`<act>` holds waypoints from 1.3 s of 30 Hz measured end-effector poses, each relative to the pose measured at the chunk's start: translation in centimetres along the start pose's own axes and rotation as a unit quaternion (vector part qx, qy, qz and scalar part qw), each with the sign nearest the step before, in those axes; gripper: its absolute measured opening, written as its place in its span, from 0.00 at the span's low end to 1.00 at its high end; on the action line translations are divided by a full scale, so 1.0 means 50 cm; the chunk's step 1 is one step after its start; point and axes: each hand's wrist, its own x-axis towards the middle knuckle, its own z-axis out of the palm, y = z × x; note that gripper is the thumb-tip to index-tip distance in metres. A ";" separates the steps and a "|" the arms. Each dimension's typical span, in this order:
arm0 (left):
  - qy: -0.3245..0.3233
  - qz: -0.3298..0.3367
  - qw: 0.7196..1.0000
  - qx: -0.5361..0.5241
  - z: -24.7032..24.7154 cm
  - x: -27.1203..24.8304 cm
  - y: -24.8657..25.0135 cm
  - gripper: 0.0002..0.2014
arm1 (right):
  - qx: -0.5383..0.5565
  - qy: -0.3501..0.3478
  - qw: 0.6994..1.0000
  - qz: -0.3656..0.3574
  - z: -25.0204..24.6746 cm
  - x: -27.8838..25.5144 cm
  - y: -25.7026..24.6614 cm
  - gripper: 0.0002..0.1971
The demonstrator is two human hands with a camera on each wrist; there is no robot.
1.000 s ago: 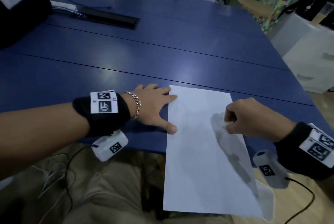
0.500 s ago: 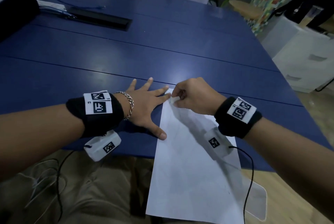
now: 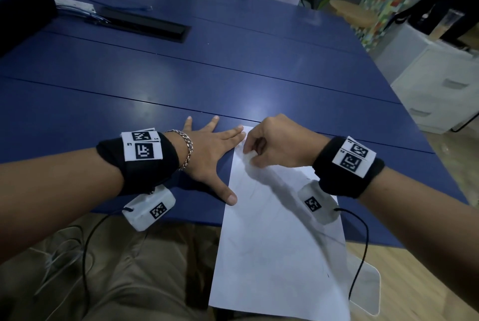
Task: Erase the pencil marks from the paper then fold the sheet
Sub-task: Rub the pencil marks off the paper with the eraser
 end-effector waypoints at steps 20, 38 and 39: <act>-0.005 -0.002 1.000 0.018 -0.003 0.001 0.000 0.77 | -0.023 0.008 1.000 -0.011 0.004 -0.021 -0.015 0.12; -0.001 0.038 0.998 0.051 -0.001 0.006 -0.019 0.75 | -0.010 0.046 0.999 0.007 0.013 -0.017 0.015 0.11; -0.003 0.037 0.998 0.051 -0.002 0.006 -0.018 0.75 | -0.010 0.052 0.999 0.007 0.014 -0.010 0.014 0.11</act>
